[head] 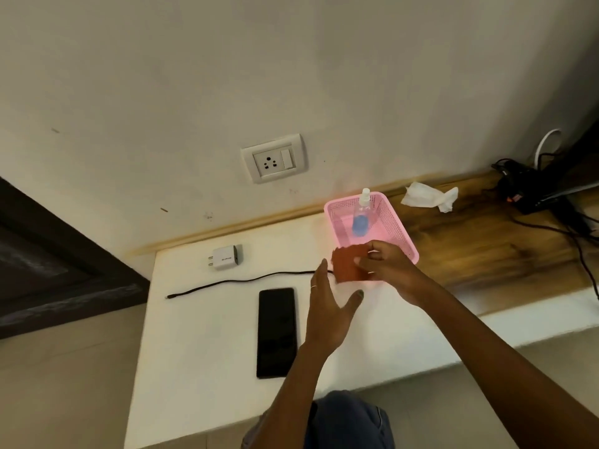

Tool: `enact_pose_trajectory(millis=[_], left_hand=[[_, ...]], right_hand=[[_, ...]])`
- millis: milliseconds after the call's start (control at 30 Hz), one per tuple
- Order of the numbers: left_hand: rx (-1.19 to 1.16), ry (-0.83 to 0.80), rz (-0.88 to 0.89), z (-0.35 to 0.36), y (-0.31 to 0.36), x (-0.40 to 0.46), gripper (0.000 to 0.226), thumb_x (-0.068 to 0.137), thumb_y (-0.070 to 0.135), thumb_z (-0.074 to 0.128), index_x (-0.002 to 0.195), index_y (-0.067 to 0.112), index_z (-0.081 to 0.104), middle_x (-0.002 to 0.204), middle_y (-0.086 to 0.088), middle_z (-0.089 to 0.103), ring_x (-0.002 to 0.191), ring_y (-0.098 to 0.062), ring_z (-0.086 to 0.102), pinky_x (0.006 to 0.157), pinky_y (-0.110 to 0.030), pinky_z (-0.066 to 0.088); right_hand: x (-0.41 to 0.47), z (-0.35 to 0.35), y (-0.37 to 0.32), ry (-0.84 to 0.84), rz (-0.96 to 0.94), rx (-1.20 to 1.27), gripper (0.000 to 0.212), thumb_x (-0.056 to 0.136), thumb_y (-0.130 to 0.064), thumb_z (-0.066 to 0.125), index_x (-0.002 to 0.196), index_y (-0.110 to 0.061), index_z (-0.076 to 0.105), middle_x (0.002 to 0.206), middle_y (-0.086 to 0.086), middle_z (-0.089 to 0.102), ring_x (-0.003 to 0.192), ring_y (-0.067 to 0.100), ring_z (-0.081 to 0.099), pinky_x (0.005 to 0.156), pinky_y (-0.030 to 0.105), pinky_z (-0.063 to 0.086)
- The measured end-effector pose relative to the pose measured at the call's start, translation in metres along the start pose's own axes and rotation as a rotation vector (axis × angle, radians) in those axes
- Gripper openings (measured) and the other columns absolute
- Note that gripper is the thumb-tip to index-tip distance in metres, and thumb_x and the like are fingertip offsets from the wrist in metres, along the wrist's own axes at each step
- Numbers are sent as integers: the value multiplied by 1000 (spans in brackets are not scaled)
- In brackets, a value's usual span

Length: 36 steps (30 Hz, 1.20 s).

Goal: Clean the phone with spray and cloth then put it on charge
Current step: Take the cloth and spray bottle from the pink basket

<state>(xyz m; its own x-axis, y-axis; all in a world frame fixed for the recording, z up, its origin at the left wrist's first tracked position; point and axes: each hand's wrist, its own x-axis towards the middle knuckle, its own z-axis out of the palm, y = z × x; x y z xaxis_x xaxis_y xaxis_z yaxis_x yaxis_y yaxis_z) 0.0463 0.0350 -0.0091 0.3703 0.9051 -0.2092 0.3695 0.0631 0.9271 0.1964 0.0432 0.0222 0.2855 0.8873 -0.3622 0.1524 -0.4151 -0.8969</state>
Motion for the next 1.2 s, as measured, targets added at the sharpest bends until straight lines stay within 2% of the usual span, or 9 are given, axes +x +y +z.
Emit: enact_pose_trajectory(millis=[100, 167, 300, 400, 600, 833, 967, 1067, 1200], left_hand=[[-440, -46, -244, -8, 12, -16, 59, 92, 30, 56, 143, 25, 28, 142, -3, 44, 130, -23, 45, 108, -39, 37], [-543, -36, -342, -14, 13, -26, 44, 94, 28, 54, 136, 17, 44, 132, -7, 56, 119, -24, 55, 105, -42, 42], [-422, 84, -383, -21, 3, -41, 22, 94, 9, 54, 115, 7, 60, 116, -15, 65, 97, -22, 64, 90, -35, 54], [-365, 98, -437, -26, -9, -48, 25, 93, 4, 52, 117, 4, 60, 118, -16, 63, 99, -25, 61, 92, -38, 52], [-241, -75, -550, -30, -28, -57, 37, 99, 12, 44, 135, 5, 46, 138, -16, 50, 124, -30, 50, 107, -39, 40], [-149, -130, -491, -32, -35, -61, 45, 100, 20, 42, 144, 10, 35, 149, -9, 37, 135, -24, 38, 111, -36, 31], [-81, -110, -396, -30, -32, -50, 42, 99, 23, 45, 141, 18, 38, 147, -5, 39, 130, -20, 42, 95, -24, 37], [-48, -124, -327, -26, -19, -36, 44, 97, 24, 48, 140, 23, 38, 147, -4, 39, 129, -22, 43, 99, -30, 40], [3, -95, -217, -17, 14, -6, 51, 96, 22, 50, 143, 22, 33, 150, -6, 35, 135, -26, 36, 111, -43, 34]], right_hand=[[-29, 7, 1, -215, -6, 145, 26, 90, -13, 58, 116, -9, 52, 116, 10, 61, 101, 25, 62, 84, 36, 55], [-44, 13, 4, -261, -4, 140, 26, 91, -10, 57, 116, -3, 55, 111, 14, 64, 102, 30, 63, 87, 43, 54], [-66, 30, 22, -187, 95, 129, 31, 91, -5, 56, 121, 3, 52, 117, 20, 60, 105, 36, 60, 91, 49, 51], [-76, 43, 41, -80, 196, 114, 31, 90, -1, 56, 120, 4, 52, 120, 22, 58, 104, 36, 60, 91, 47, 51], [-84, 65, 74, 41, 339, 122, 37, 89, 1, 56, 126, 0, 52, 123, 19, 58, 108, 31, 57, 90, 38, 50], [-89, 64, 90, 161, 277, -49, 26, 92, -4, 51, 116, -6, 60, 120, 13, 61, 107, 26, 57, 92, 37, 50], [-83, 54, 83, 238, 162, -86, 18, 92, -4, 52, 105, -5, 64, 111, 12, 65, 98, 25, 61, 85, 32, 52], [-69, 45, 64, 330, 38, -72, 14, 92, -6, 53, 98, -4, 66, 102, 13, 68, 88, 23, 63, 73, 23, 51], [-37, 26, 31, 424, -130, -173, 14, 91, -6, 56, 95, 1, 67, 96, 15, 69, 90, 29, 64, 85, 34, 50]])
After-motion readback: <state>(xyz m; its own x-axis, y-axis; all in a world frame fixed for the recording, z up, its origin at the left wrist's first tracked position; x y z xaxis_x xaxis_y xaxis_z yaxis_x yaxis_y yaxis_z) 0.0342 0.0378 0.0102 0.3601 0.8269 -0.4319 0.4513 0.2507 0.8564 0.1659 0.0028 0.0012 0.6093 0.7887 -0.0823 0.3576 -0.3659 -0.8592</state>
